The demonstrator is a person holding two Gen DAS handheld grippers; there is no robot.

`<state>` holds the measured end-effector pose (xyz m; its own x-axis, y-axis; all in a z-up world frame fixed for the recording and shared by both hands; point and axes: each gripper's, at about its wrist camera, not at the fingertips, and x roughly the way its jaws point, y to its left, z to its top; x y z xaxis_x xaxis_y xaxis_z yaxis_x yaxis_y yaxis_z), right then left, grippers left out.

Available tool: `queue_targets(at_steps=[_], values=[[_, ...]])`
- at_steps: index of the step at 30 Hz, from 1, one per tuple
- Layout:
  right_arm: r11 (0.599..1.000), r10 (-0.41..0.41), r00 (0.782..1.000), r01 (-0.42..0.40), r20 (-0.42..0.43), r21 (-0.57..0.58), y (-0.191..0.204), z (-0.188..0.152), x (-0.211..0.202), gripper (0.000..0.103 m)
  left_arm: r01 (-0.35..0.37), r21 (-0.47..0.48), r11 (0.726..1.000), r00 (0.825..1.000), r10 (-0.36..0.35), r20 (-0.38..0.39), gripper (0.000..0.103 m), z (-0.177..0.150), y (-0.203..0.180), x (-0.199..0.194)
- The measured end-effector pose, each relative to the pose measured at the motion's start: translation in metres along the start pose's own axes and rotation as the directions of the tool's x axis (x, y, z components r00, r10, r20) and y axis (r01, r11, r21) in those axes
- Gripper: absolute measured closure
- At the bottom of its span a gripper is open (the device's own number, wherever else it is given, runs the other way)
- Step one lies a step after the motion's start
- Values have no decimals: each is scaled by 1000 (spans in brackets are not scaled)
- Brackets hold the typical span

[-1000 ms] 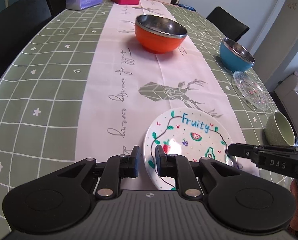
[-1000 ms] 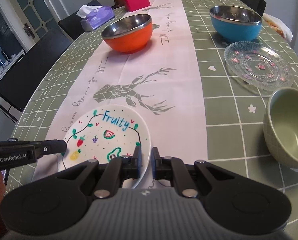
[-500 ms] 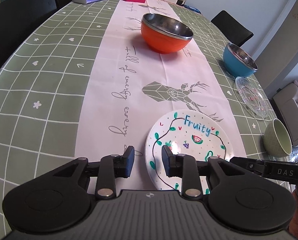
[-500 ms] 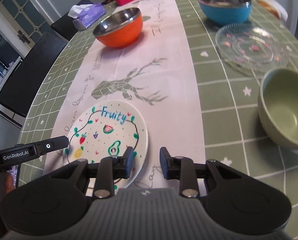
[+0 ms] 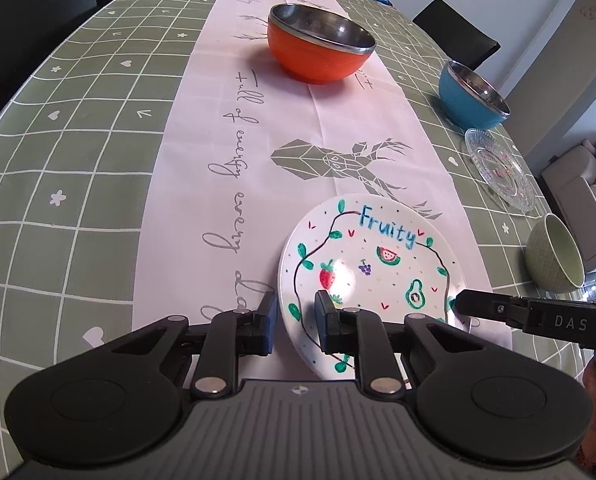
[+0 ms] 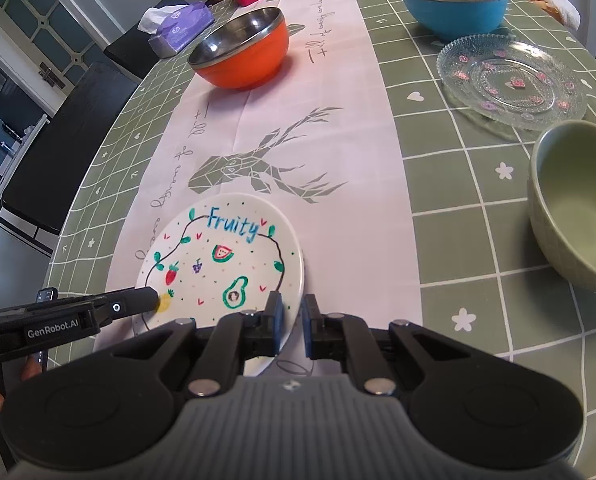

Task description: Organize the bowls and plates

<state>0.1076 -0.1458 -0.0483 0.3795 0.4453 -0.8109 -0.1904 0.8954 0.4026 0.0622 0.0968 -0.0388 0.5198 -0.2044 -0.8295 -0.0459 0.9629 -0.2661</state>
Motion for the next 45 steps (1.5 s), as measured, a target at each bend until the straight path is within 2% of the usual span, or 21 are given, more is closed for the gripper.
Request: queue_targets(at_steps=[4, 6, 10, 12, 20, 24, 30, 36, 45], values=[[1000, 0, 999, 0, 44, -18, 2, 3, -10, 90, -60, 23, 998, 993, 58, 102, 80, 3, -2, -12], [999, -3, 996, 6, 86, -33, 3, 7, -19, 90, -60, 30, 998, 987, 55, 149, 78, 4, -3, -19], [999, -10, 988, 17, 155, -40, -1, 18, -35, 82, 24, 37, 999, 984, -31, 177, 72, 15, -13, -25], [999, -15, 983, 22, 184, -34, -6, 25, -44, 82, 56, 57, 997, 980, -66, 188, 71, 21, -23, -28], [995, -100, 956, 104, 276, 3, -29, 63, -70, 82, 110, 165, 980, 972, -141, 188, 68, 52, -80, -20], [990, -143, 953, 133, 268, 54, -52, 82, -73, 82, 161, 192, 968, 968, -192, 159, 68, 73, -108, -6], [966, -243, 943, 214, 227, 146, -94, 109, -66, 81, 238, 163, 958, 961, -256, 104, 68, 98, -140, 32], [936, -290, 942, 242, 168, 256, -133, 122, -56, 81, 231, 150, 961, 968, -243, 66, 69, 114, -168, 80], [890, -338, 936, 284, 98, 357, -173, 129, -44, 81, 229, 63, 971, 973, -229, -10, 75, 123, -176, 139]])
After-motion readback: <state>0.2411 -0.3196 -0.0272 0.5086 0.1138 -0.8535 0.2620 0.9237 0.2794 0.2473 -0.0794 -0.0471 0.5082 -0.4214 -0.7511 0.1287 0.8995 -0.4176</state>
